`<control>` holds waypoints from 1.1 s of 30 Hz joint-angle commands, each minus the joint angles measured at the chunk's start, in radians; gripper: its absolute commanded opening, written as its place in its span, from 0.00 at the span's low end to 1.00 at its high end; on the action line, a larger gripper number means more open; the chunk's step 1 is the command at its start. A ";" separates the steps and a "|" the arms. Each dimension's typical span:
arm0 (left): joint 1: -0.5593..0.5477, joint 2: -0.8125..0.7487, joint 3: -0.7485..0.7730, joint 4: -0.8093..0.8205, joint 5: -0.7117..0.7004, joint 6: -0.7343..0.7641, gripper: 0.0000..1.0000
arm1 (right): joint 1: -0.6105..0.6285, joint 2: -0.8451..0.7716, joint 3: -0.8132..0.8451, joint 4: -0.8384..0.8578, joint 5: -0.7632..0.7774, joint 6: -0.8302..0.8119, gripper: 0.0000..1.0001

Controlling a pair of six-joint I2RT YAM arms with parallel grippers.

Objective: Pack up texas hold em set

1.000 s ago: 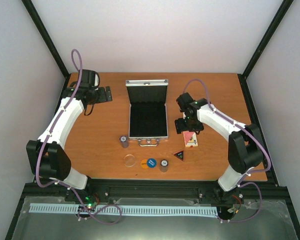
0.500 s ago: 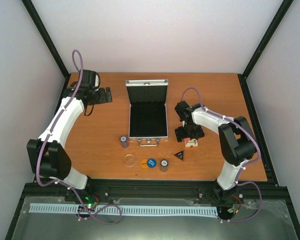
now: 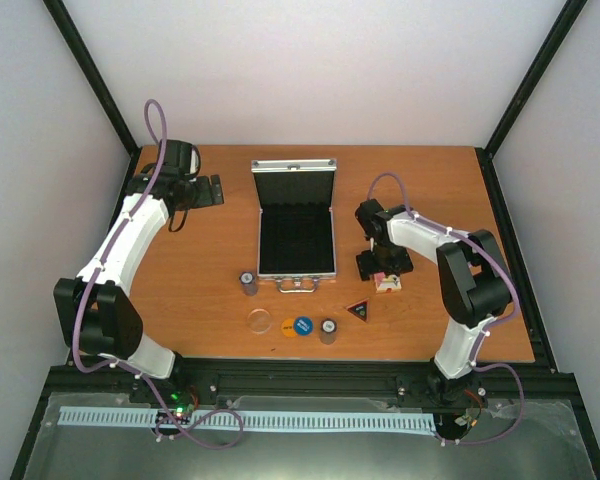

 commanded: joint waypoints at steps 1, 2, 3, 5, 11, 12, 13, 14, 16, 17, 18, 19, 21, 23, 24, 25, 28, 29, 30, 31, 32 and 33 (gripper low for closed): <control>-0.005 0.002 0.007 -0.020 -0.009 0.003 1.00 | -0.018 0.048 -0.012 0.043 -0.018 -0.004 0.84; -0.005 0.002 0.007 -0.019 -0.010 0.002 1.00 | -0.020 0.050 -0.012 0.045 -0.037 0.000 0.82; -0.005 0.003 0.008 -0.020 -0.012 0.004 1.00 | -0.023 0.052 -0.009 0.046 -0.060 0.016 0.80; -0.005 0.005 0.009 -0.019 -0.015 0.004 1.00 | -0.036 0.050 0.005 0.051 -0.142 0.072 0.76; -0.005 0.002 0.004 -0.019 -0.026 0.003 1.00 | -0.061 0.014 0.120 0.079 -0.385 0.250 0.72; -0.005 0.002 -0.001 -0.016 -0.026 0.002 1.00 | -0.062 0.012 0.150 0.076 -0.389 0.259 0.72; -0.005 0.002 -0.004 -0.014 -0.027 0.002 1.00 | -0.063 0.010 0.177 0.071 -0.383 0.264 0.72; -0.005 0.002 -0.007 -0.012 -0.028 0.000 1.00 | -0.062 0.008 0.200 0.070 -0.372 0.267 0.72; -0.005 0.002 -0.016 -0.010 -0.029 -0.003 1.00 | -0.065 0.008 0.228 0.069 -0.318 0.277 0.73; -0.005 0.001 -0.018 -0.007 -0.029 -0.006 1.00 | -0.068 0.011 0.241 0.066 -0.290 0.274 0.72; -0.006 -0.001 -0.019 -0.005 -0.029 -0.008 1.00 | -0.068 0.017 0.263 0.053 -0.259 0.255 0.72; -0.005 -0.001 -0.019 -0.005 -0.028 -0.007 1.00 | -0.067 0.025 0.280 0.022 -0.228 0.227 0.73; -0.005 -0.005 -0.019 -0.005 -0.033 -0.006 1.00 | -0.067 0.044 0.313 -0.036 -0.155 0.145 0.75; -0.005 -0.005 -0.020 -0.007 -0.043 -0.001 1.00 | -0.067 0.056 0.322 -0.075 -0.100 0.063 0.77; -0.005 -0.005 -0.020 -0.007 -0.047 0.000 1.00 | -0.067 0.059 0.318 -0.084 -0.080 0.024 0.77; -0.005 -0.003 -0.020 -0.006 -0.049 0.001 1.00 | -0.067 0.063 0.313 -0.093 -0.068 -0.010 0.78; -0.005 0.005 -0.016 -0.002 -0.041 -0.004 1.00 | -0.063 0.089 0.306 -0.113 -0.071 -0.068 0.78; -0.005 0.012 -0.014 -0.001 -0.035 -0.009 1.00 | -0.059 0.090 0.301 -0.112 -0.077 -0.076 0.78; -0.005 0.016 -0.008 -0.001 -0.030 -0.012 1.00 | -0.051 0.090 0.296 -0.104 -0.088 -0.080 0.78; -0.005 0.022 -0.003 0.000 -0.025 -0.015 1.00 | -0.041 0.089 0.292 -0.100 -0.097 -0.084 0.78; -0.005 0.027 0.003 -0.001 -0.020 -0.017 1.00 | -0.030 0.090 0.290 -0.096 -0.103 -0.087 0.80; -0.004 0.030 0.007 0.001 -0.017 -0.019 1.00 | -0.017 0.092 0.290 -0.096 -0.107 -0.089 0.81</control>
